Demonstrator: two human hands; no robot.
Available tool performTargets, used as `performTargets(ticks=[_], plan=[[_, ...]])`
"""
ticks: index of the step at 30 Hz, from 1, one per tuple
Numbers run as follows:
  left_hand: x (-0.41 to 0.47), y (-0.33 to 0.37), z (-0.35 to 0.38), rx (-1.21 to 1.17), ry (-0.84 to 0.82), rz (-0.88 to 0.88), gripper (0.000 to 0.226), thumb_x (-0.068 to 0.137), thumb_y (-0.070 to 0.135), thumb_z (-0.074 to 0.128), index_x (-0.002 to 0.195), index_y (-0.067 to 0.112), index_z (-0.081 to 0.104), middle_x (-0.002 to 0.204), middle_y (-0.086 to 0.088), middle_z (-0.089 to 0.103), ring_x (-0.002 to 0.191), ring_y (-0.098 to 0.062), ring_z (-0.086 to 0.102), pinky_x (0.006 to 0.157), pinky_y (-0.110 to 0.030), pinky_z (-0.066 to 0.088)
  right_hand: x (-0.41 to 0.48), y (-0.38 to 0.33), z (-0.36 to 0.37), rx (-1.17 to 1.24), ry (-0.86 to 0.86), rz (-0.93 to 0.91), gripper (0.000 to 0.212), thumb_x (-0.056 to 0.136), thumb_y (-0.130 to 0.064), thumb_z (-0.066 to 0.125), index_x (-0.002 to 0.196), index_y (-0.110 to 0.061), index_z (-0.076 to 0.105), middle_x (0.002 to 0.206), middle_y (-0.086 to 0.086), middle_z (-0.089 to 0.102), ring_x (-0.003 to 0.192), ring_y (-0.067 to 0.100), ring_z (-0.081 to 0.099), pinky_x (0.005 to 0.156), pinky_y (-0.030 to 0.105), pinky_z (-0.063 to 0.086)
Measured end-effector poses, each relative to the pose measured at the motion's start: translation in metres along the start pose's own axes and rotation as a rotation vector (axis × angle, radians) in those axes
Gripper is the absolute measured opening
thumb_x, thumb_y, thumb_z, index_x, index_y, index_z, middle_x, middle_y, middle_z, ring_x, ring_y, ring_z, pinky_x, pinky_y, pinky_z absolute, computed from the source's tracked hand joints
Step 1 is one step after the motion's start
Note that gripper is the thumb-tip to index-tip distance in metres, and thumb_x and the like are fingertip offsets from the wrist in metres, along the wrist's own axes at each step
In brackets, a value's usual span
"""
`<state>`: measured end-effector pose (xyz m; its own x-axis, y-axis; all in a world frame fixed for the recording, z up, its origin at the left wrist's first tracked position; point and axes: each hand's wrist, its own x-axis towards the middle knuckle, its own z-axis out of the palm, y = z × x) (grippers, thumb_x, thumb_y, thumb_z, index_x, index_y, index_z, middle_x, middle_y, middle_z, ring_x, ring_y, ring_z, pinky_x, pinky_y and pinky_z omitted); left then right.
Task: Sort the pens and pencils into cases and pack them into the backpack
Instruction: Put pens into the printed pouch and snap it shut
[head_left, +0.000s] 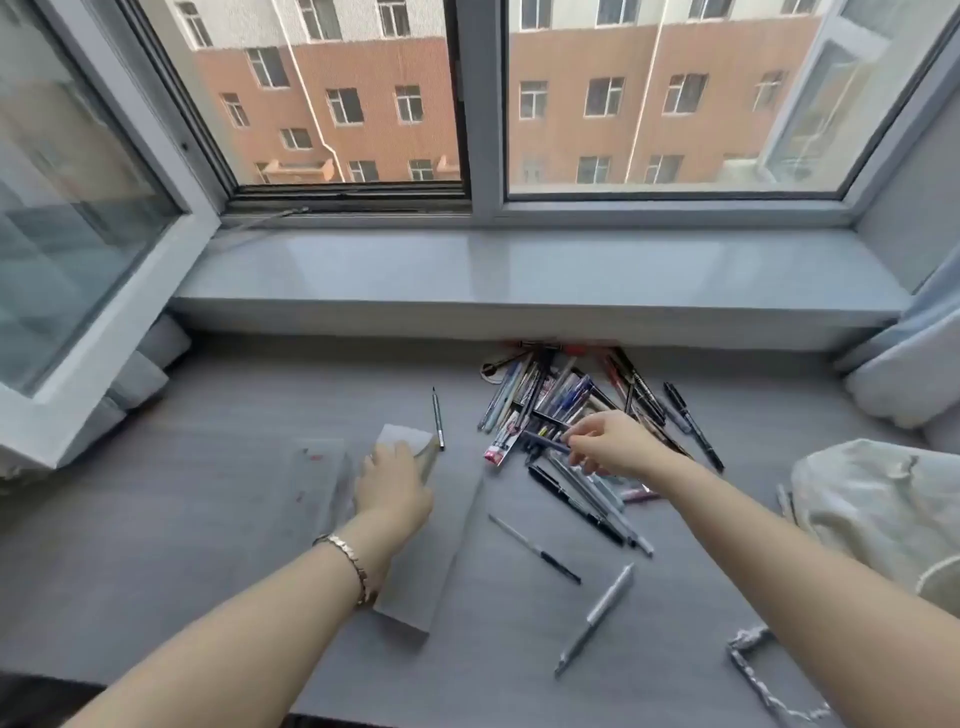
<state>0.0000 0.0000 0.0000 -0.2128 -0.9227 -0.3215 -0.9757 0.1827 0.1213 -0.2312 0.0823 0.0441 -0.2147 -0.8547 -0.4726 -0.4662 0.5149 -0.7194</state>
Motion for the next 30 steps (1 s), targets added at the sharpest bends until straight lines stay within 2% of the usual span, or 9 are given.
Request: performTargets(ticks=[6,11,13,15,18,20,23,27,30], plan=[[0.015,-0.029,0.018,-0.164,-0.101,-0.204,0.081,0.079,0.038,0.059,0.144,0.016,0.015,0.135,-0.023,0.036,0.126,-0.037,0.035,0.103,-0.04,0.032,-0.003,0.014,0.017,-0.024,0.028,0.022,0.019,0.089,-0.012,0.048,0.098,-0.016,0.065,0.072,-0.003,0.066,0.06,0.007,0.059,0.062,0.02,0.052],[0.022,-0.021,0.001,-0.155,0.043,-0.179,0.087,0.069,0.041,0.065,0.14,0.014,0.023,0.126,-0.023,0.043,0.119,-0.037,0.04,0.096,-0.04,0.036,-0.005,0.033,0.026,-0.09,0.116,0.032,0.022,0.088,-0.018,0.051,0.103,-0.017,0.067,0.086,-0.005,0.068,0.077,0.008,0.061,0.079,0.024,0.048],[0.022,-0.007,-0.017,-0.047,0.093,-0.049,0.095,0.063,0.047,0.066,0.141,0.016,0.02,0.122,-0.018,0.043,0.115,-0.035,0.041,0.095,-0.038,0.035,-0.003,0.031,0.028,-0.116,0.265,-0.037,0.025,0.089,-0.025,0.054,0.111,-0.016,0.063,0.1,-0.001,0.064,0.083,0.008,0.057,0.08,0.021,0.043],[0.016,0.013,-0.03,0.041,0.047,0.142,0.1,0.059,0.051,0.065,0.14,0.02,0.016,0.119,-0.013,0.041,0.112,-0.033,0.042,0.092,-0.038,0.034,0.0,0.021,0.031,-0.034,0.331,-0.131,0.044,0.087,-0.032,0.058,0.128,-0.018,0.048,0.116,0.002,0.054,0.093,0.009,0.054,0.084,0.023,0.045],[-0.007,0.043,-0.034,0.135,-0.063,0.454,0.103,0.053,0.053,0.063,0.138,0.023,0.014,0.113,-0.008,0.039,0.105,-0.03,0.048,0.086,-0.038,0.034,-0.001,0.01,0.04,-0.036,0.206,-0.169,0.081,0.079,-0.05,0.06,0.143,-0.032,0.014,0.134,-0.001,0.037,0.116,0.014,0.047,0.097,0.034,0.042],[-0.018,0.056,-0.031,0.203,-0.094,0.614,0.106,0.052,0.052,0.062,0.14,0.022,0.01,0.114,-0.009,0.038,0.102,-0.029,0.049,0.083,-0.037,0.033,-0.004,0.014,0.045,-0.196,0.137,-0.157,0.083,0.08,-0.054,0.056,0.144,-0.03,0.009,0.141,0.002,0.037,0.123,0.019,0.045,0.095,0.034,0.04],[-0.025,0.068,-0.028,0.196,-0.156,0.66,0.107,0.055,0.047,0.066,0.141,0.017,0.01,0.116,-0.01,0.038,0.1,-0.031,0.049,0.077,-0.034,0.033,-0.012,0.027,0.044,-0.423,0.183,-0.179,0.075,0.088,-0.052,0.043,0.146,-0.022,0.006,0.141,0.008,0.043,0.118,0.027,0.051,0.087,0.035,0.042],[-0.028,0.078,-0.025,0.139,-0.192,0.682,0.112,0.059,0.045,0.067,0.145,0.017,0.001,0.127,-0.012,0.031,0.109,-0.033,0.046,0.073,-0.032,0.036,-0.027,0.034,0.04,-0.405,0.038,-0.192,0.098,0.08,-0.059,0.054,0.145,-0.023,-0.01,0.145,0.007,0.028,0.124,0.025,0.042,0.089,0.031,0.039],[-0.031,0.078,-0.022,0.105,-0.164,0.78,0.118,0.058,0.044,0.068,0.145,0.019,-0.007,0.123,-0.006,0.033,0.107,-0.026,0.045,0.07,-0.028,0.036,-0.032,0.04,0.029,-0.413,0.117,-0.194,0.092,0.082,-0.057,0.049,0.145,-0.024,-0.009,0.132,0.008,0.039,0.11,0.026,0.052,0.082,0.036,0.045]])
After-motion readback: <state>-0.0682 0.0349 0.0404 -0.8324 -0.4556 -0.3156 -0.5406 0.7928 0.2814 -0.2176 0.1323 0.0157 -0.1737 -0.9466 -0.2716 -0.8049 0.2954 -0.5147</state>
